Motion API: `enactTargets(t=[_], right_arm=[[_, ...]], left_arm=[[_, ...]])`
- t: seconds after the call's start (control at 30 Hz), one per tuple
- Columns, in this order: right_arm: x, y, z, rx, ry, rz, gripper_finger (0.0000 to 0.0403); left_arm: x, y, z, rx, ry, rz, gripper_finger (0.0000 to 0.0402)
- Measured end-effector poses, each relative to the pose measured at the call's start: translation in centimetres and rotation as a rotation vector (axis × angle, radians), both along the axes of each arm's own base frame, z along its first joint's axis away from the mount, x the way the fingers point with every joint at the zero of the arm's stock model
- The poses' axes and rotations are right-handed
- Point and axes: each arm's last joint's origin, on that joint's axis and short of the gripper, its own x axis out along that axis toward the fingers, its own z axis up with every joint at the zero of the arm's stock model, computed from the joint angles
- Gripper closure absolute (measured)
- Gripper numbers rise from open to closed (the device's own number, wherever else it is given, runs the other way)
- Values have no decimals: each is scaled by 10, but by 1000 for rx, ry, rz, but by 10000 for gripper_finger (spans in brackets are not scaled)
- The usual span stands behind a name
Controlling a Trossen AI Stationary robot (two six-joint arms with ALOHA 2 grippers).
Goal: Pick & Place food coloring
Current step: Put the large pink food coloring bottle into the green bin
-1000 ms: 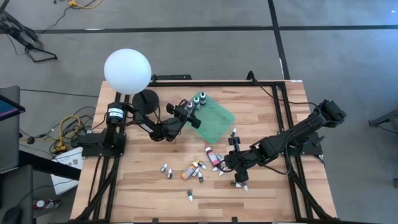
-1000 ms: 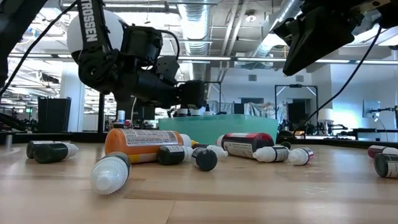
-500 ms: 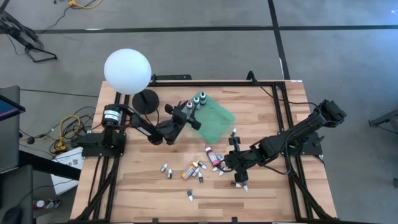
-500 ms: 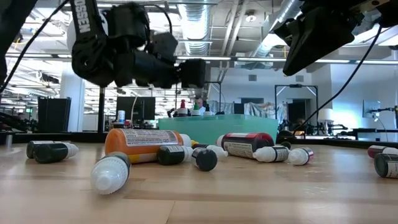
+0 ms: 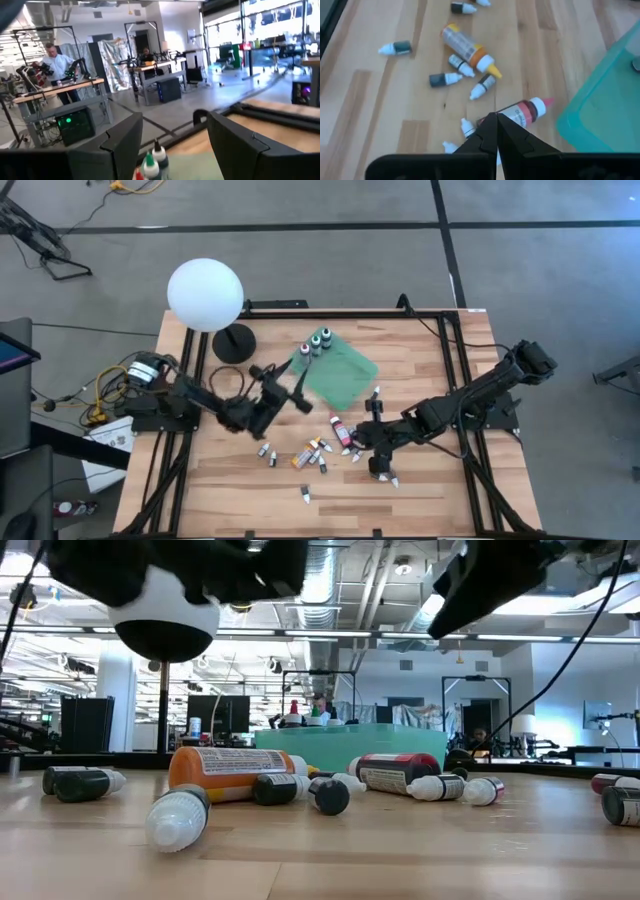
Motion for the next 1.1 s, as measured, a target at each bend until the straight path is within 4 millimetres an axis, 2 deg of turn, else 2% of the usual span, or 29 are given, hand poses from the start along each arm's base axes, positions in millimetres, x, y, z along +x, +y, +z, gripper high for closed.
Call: enactTargets(t=[0.17, 0.27, 0.53, 0.67, 0.83, 1.0, 1.1], right_arm=[[5, -11, 0, 115, 17, -60, 403], [9, -17, 1, 194, 24, -80, 395], [14, -22, -2, 284, 34, -155, 323], [23, -19, -16, 334, 50, -220, 290], [36, -18, -47, 328, 147, -299, 266], [48, -21, -62, 348, 189, -368, 255], [53, -22, -63, 360, 189, -399, 251]], left_arm=[[-27, -47, 12, -57, 50, -10, 185], [-42, -74, 11, -99, 62, -40, 185], [-82, -135, 1, -193, -11, -256, 185], [-96, -150, 0, -214, -24, -325, 185], [-101, -155, -2, -204, -15, -360, 185], [-100, -155, -2, -196, -13, -373, 185], [-99, -155, -2, -181, -3, -382, 185]])
